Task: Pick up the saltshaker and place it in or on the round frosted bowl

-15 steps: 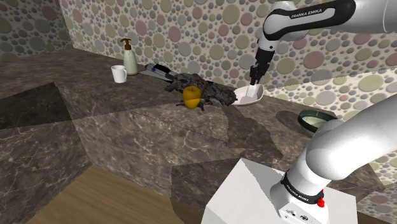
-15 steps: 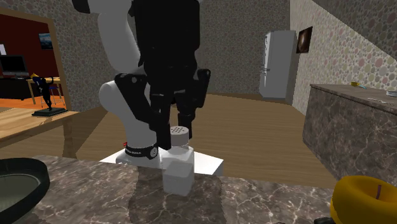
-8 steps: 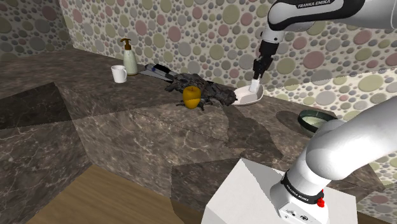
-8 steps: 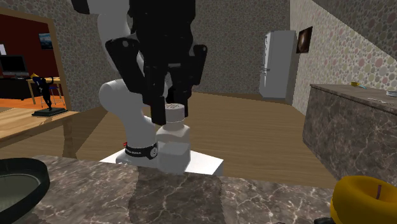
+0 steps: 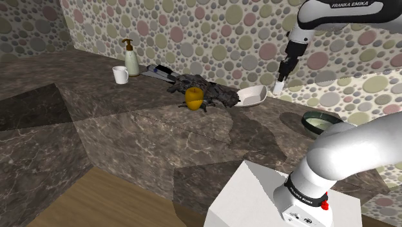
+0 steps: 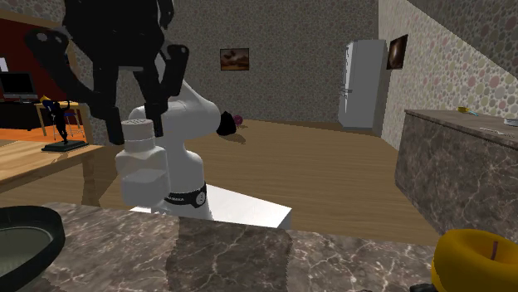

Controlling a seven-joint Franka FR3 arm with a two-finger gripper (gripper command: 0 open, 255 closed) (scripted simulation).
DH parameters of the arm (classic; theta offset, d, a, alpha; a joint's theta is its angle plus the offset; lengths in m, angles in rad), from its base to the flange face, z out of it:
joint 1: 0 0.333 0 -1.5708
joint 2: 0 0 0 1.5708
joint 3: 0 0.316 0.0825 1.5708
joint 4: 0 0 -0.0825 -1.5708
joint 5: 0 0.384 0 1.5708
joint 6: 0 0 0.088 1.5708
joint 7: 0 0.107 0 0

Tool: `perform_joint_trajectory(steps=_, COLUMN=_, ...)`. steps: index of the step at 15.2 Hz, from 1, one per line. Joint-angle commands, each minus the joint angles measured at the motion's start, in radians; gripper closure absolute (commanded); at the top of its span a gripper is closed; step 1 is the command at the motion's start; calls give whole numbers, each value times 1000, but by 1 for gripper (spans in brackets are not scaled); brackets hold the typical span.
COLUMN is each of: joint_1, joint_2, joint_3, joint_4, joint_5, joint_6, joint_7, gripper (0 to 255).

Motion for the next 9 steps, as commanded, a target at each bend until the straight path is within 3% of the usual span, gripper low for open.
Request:
perform_joint_trajectory(steps=1, joint_1=-28, joint_2=-42, joint_3=-24, joint_4=-15, joint_5=-29, joint_6=-21, joint_7=-40, gripper=255)
perform_joint_trajectory(steps=9, joint_1=-121, joint_2=-156, joint_3=-118, joint_4=-4, joint_5=-130, joint_6=-114, joint_7=-199, gripper=255)
